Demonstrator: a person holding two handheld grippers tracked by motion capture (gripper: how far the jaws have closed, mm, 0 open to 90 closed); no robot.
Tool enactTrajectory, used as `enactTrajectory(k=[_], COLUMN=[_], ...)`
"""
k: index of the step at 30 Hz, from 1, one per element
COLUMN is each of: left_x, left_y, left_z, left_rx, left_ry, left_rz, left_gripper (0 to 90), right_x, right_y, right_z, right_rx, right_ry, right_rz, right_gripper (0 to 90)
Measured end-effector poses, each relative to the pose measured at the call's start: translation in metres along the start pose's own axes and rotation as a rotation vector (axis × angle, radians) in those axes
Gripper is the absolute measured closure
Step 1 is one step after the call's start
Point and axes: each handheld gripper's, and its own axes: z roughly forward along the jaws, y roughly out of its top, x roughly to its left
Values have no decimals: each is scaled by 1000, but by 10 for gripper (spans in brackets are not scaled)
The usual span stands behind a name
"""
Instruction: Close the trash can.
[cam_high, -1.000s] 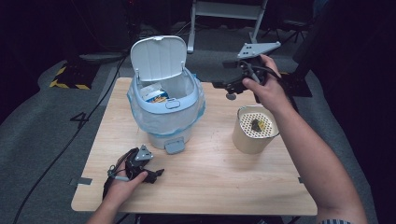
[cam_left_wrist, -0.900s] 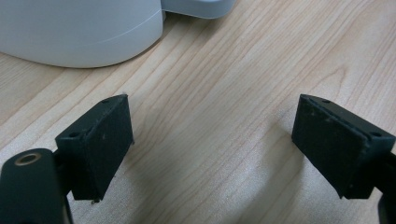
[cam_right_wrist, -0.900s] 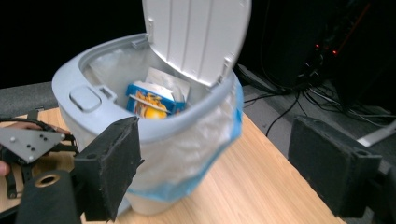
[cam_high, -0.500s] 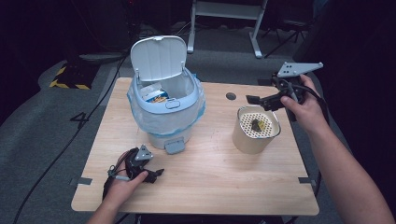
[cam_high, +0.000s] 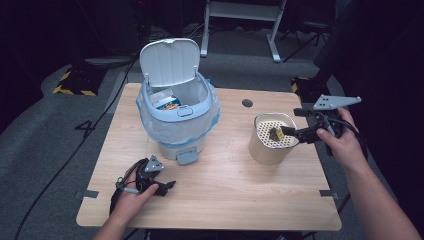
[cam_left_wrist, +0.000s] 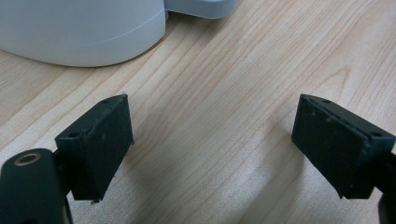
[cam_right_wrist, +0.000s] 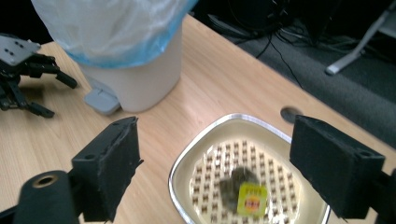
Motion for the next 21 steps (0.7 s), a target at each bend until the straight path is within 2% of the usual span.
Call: enactTrajectory(k=[7, 11, 15, 21], left_x=[0, 0, -1, -2], left_y=[0, 0, -1, -1], left_z=[0, 0, 0, 0], left_rx=[-1, -2, -3, -3], left_ry=[5, 5, 6, 12], left_rz=[0, -1, -7, -15], left_gripper=[127, 127, 127, 128], right_x=[6, 10, 15, 23], right_y=[-53, -82, -111, -151], right_z=[-7, -8, -9, 1], right_rx=[35, 49, 65, 97], right_ry=[-36, -25, -28, -12], right_rz=[58, 111, 145, 188], right_gripper=[164, 173, 179, 191])
